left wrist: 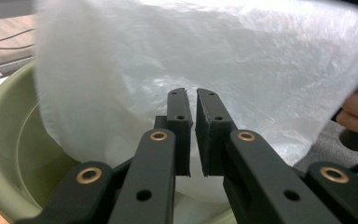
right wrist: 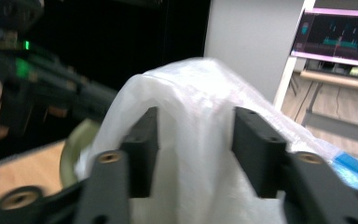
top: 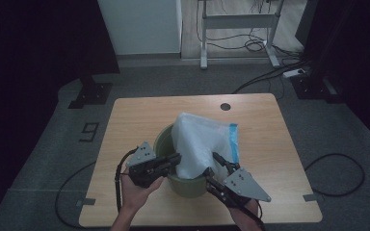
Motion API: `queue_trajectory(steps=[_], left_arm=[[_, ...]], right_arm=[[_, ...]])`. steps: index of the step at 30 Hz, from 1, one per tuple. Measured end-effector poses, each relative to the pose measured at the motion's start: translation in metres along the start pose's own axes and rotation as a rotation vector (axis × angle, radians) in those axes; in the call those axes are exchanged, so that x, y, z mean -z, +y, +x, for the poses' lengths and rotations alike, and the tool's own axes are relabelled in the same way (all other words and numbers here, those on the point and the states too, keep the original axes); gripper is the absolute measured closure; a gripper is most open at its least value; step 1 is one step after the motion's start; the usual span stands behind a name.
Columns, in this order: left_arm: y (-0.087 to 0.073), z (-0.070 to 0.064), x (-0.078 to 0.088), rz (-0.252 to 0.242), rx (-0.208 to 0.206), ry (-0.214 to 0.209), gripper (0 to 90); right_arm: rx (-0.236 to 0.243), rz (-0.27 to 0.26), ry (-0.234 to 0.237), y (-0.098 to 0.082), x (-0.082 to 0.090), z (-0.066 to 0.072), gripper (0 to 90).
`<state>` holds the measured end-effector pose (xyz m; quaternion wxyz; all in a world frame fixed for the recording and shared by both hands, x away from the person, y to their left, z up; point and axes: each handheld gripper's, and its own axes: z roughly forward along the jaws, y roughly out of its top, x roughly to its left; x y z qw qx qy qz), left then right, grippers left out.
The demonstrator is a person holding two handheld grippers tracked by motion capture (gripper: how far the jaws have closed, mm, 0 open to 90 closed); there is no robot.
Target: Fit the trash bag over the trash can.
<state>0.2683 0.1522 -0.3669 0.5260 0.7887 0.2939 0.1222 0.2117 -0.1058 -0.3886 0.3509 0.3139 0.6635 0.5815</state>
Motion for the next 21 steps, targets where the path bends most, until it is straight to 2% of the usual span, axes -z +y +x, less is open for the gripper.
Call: queue_trajectory(steps=[3, 8, 13, 17, 21], left_arm=[[0.0, -0.001, -0.001, -0.001, -0.002, 0.003, 81.8], [0.0, -0.001, -0.001, -0.001, -0.002, 0.008, 80.3], [0.0, -0.001, -0.001, -0.007, 0.002, 0.011, 78.4], [0.001, -0.002, -0.001, -0.011, 0.002, 0.017, 77.5], [0.001, -0.002, 0.001, -0.022, 0.005, 0.027, 76.7]], right_arm=[[-0.01, 0.032, -0.022, -0.012, 0.009, -0.002, 40.2], [-0.035, 0.073, -0.088, -0.032, 0.024, -0.01, 37.2], [-0.099, 0.131, -0.121, -0.056, 0.034, -0.021, 35.3], [-0.136, 0.173, -0.142, -0.074, 0.036, -0.023, 34.1], [-0.142, 0.207, -0.155, -0.087, 0.031, -0.024, 34.1]])
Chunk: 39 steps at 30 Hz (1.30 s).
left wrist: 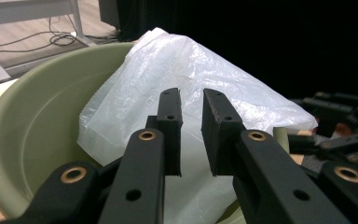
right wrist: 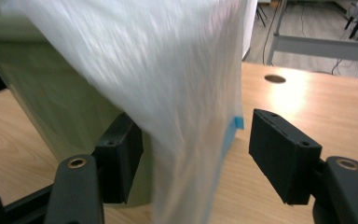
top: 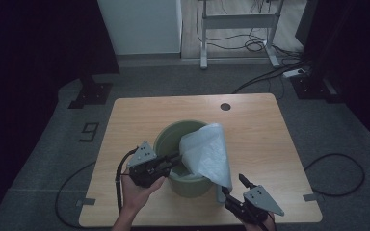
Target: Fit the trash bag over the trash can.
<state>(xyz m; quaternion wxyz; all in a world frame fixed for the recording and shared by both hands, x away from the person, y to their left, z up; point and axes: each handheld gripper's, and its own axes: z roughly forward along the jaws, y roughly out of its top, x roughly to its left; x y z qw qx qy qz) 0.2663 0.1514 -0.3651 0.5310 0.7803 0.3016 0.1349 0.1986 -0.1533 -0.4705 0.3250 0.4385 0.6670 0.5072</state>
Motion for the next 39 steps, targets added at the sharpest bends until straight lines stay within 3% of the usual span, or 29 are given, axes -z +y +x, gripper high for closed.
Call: queue_trajectory(steps=[4, 7, 12, 15, 20, 23, 26, 31, 36, 39], left_arm=[[0.0, 0.001, 0.005, -0.015, 0.002, 0.012, 76.0], [0.001, 0.002, 0.007, -0.02, 0.005, 0.015, 75.6], [0.001, 0.002, 0.008, -0.022, 0.002, 0.012, 74.6], [0.001, 0.001, 0.008, -0.022, -0.002, 0.012, 74.2], [0.002, 0.0, 0.007, -0.026, 0.0, 0.011, 73.1], [0.003, -0.001, 0.007, -0.025, -0.001, 0.013, 70.3], [0.004, -0.004, 0.008, -0.037, -0.007, 0.019, 64.7], [0.004, -0.009, 0.012, -0.055, -0.021, 0.023, 51.1], [0.002, -0.016, 0.018, -0.071, -0.03, 0.002, 40.1], [-0.002, -0.025, 0.02, -0.07, -0.05, -0.005, 33.6]], right_arm=[[-0.015, 0.036, -0.018, -0.012, -0.011, -0.002, 36.7], [-0.029, 0.08, -0.042, -0.021, -0.021, -0.007, 46.1], [-0.055, 0.092, -0.047, -0.024, -0.025, -0.018, 76.6], [-0.052, 0.057, -0.07, -0.015, -0.022, -0.026, 87.6], [-0.043, -0.055, -0.111, 0.013, -0.014, -0.035, 88.7], [-0.042, -0.133, -0.102, 0.037, -0.009, -0.036, 88.8], [-0.029, -0.199, -0.07, 0.063, -0.004, -0.031, 88.8], [0.026, -0.271, 0.0, 0.101, 0.0, -0.012, 88.8], [0.07, -0.272, 0.048, 0.12, -0.003, 0.006, 88.8], [0.123, -0.239, 0.075, 0.129, -0.011, 0.025, 88.8]])
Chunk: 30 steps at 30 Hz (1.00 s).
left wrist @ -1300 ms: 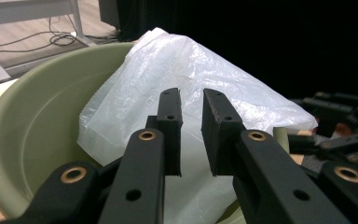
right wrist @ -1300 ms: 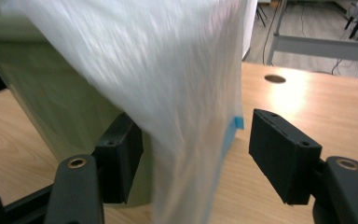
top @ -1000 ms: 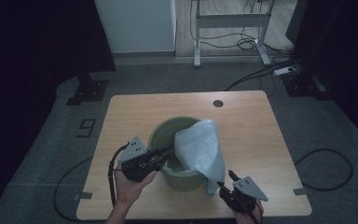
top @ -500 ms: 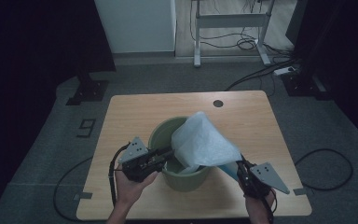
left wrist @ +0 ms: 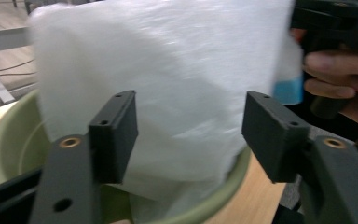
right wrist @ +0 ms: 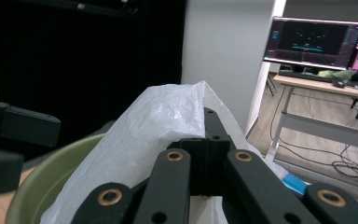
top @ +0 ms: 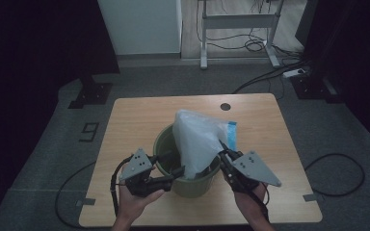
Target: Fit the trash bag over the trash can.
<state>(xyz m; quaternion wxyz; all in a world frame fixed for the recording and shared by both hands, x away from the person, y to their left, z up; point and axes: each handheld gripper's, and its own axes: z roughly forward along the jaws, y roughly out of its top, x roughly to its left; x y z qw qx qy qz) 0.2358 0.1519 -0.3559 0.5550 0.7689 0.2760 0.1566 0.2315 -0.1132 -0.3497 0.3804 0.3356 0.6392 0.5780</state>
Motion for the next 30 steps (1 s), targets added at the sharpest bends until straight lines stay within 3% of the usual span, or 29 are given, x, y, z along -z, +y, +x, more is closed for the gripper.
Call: queue_trajectory(steps=[2, 5, 7, 8, 10, 12, 14, 15, 16, 17, 20, 21, 22, 27, 30], left_arm=[[-0.002, -0.005, 0.0, 0.003, -0.008, -0.007, 29.8], [-0.006, -0.012, -0.004, 0.017, -0.028, 0.017, 25.4], [-0.008, -0.014, -0.009, 0.032, -0.046, 0.06, 25.2], [-0.008, -0.014, -0.009, 0.032, -0.046, 0.06, 25.8], [-0.01, -0.016, -0.018, 0.05, -0.057, 0.113, 29.7], [-0.011, -0.015, -0.022, 0.047, -0.056, 0.142, 38.7], [-0.011, -0.014, -0.023, 0.043, -0.057, 0.152, 54.1], [-0.011, -0.014, -0.023, 0.042, -0.063, 0.155, 54.1], [-0.011, -0.012, -0.023, 0.041, -0.062, 0.14, 70.4], [-0.011, -0.01, -0.023, 0.041, -0.056, 0.138, 75.0], [-0.012, -0.007, -0.02, 0.031, -0.045, 0.152, 85.0], [-0.012, -0.005, -0.018, 0.021, -0.034, 0.162, 85.0], [-0.013, 0.0, -0.013, -0.002, 0.0, 0.171, 87.7], [-0.017, 0.014, 0.0, -0.038, 0.072, 0.187, 88.6], [-0.02, 0.021, 0.005, -0.047, 0.102, 0.194, 88.6]], right_arm=[[0.011, 0.018, 0.015, 0.001, -0.005, 0.006, 88.8], [0.013, 0.035, 0.029, 0.002, -0.012, 0.012, 88.8], [0.008, 0.036, 0.044, 0.003, -0.013, 0.015, 88.8], [0.008, 0.036, 0.044, 0.003, -0.013, 0.015, 88.8], [0.004, 0.031, 0.062, 0.005, -0.013, 0.019, 88.7], [0.006, 0.03, 0.075, 0.005, -0.013, 0.021, 88.7], [0.006, 0.031, 0.082, 0.005, -0.012, 0.022, 88.7], [0.008, 0.032, 0.089, 0.005, -0.012, 0.023, 88.6], [0.008, 0.032, 0.103, 0.004, -0.012, 0.023, 88.1], [0.01, 0.034, 0.107, 0.004, -0.011, 0.023, 86.6], [0.003, 0.053, 0.13, -0.001, -0.01, 0.024, 71.0], [0.003, 0.053, 0.13, -0.001, -0.01, 0.024, 71.0], [0.004, 0.052, 0.128, -0.006, -0.005, 0.027, 55.1], [0.003, 0.073, 0.124, -0.024, 0.012, 0.034, 38.4], [0.002, 0.074, 0.099, -0.037, 0.025, 0.035, 34.6]])
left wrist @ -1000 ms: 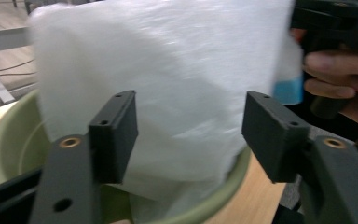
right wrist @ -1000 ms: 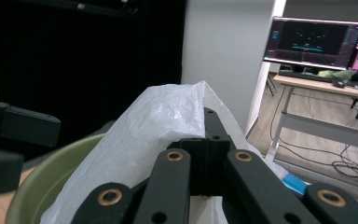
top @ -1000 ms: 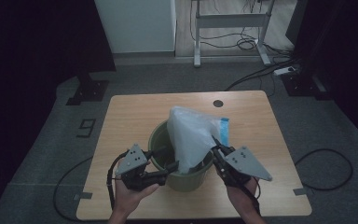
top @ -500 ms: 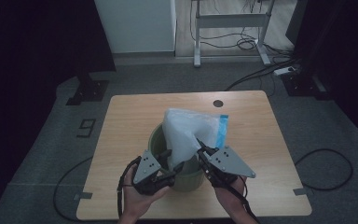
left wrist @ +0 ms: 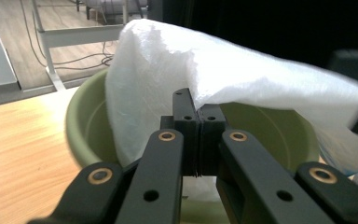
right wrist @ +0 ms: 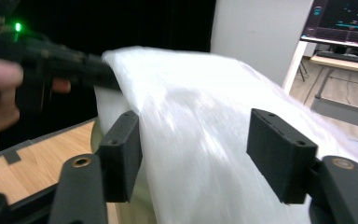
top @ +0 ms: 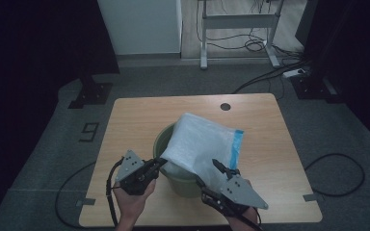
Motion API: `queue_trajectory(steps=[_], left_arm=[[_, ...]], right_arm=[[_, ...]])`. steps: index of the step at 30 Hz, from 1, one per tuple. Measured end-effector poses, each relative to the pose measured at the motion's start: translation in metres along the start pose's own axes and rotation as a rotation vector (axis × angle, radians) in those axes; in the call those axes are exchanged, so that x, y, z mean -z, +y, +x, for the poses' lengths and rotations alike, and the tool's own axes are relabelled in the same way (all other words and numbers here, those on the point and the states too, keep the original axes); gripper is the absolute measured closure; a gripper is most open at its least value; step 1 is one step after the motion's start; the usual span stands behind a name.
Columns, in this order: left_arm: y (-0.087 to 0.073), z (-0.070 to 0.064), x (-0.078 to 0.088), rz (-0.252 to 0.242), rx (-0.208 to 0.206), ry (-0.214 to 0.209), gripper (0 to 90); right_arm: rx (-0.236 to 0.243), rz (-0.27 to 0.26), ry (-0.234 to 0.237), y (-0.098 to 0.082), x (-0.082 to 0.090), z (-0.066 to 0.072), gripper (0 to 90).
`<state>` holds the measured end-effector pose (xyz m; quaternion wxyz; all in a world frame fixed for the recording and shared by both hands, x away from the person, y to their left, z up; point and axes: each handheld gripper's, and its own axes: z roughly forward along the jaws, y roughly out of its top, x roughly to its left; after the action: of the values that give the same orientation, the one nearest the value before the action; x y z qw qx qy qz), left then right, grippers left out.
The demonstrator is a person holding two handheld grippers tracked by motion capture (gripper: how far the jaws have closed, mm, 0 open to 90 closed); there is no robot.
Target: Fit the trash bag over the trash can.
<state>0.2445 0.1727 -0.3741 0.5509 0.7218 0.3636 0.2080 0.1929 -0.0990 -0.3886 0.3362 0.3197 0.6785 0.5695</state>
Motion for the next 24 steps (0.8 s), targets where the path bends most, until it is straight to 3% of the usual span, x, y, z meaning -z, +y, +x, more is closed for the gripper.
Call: queue_trajectory(steps=[9, 11, 17, 24], left_arm=[[-0.006, 0.019, 0.004, 0.008, 0.064, 0.021, 88.3], [-0.008, 0.023, 0.004, 0.009, 0.084, 0.021, 88.2], [-0.01, 0.026, 0.004, 0.015, 0.091, 0.019, 87.9], [-0.011, 0.027, 0.004, 0.016, 0.096, 0.015, 86.8]], right_arm=[[-0.043, 0.021, -0.027, -0.04, 0.025, -0.01, 28.9], [-0.045, 0.037, -0.034, -0.05, 0.025, -0.011, 27.4], [-0.075, 0.061, -0.056, -0.07, 0.022, -0.012, 25.1], [-0.079, 0.065, -0.04, -0.073, 0.013, -0.011, 27.4]])
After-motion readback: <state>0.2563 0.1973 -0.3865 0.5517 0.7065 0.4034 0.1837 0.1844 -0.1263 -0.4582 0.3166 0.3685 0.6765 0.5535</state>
